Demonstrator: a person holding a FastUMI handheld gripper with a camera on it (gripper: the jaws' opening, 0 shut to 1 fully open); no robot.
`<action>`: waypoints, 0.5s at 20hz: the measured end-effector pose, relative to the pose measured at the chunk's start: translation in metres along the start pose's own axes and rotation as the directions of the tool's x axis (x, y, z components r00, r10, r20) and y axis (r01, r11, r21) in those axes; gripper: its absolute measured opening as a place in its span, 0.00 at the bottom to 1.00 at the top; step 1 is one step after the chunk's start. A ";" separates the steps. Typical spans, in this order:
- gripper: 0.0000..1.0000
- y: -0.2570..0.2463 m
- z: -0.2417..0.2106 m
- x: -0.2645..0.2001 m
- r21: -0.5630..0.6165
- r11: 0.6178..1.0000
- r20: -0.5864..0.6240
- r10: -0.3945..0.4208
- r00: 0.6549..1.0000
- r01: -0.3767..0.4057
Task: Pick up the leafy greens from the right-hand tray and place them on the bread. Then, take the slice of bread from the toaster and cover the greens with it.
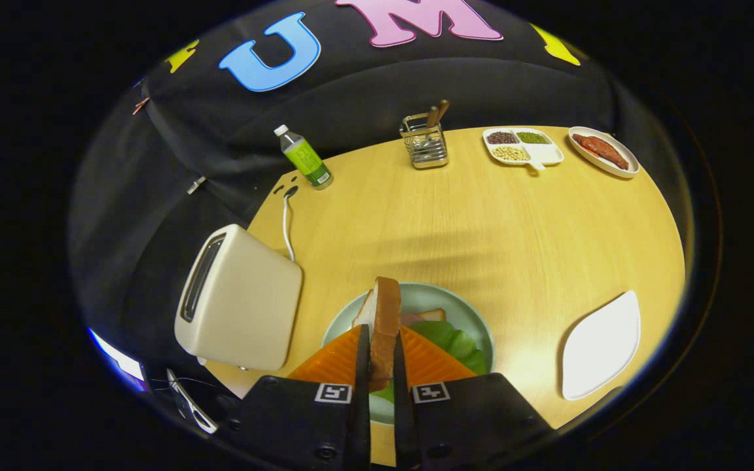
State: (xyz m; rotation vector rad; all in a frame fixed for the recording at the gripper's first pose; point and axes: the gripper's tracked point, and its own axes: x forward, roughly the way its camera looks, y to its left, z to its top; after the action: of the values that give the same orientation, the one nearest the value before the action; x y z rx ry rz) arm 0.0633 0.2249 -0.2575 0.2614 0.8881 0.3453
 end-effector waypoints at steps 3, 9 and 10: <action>0.30 -0.024 -0.010 -0.001 -0.022 0.998 -0.010 -0.055 0.998 0.054; 0.75 -0.051 -0.026 -0.007 -0.121 0.987 -0.029 -0.114 0.993 0.110; 0.86 -0.052 -0.023 -0.011 -0.130 0.986 -0.018 -0.112 0.994 0.109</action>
State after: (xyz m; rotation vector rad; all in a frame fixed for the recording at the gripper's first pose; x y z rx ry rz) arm 0.0484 0.1752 -0.2826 0.0880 0.8974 0.3021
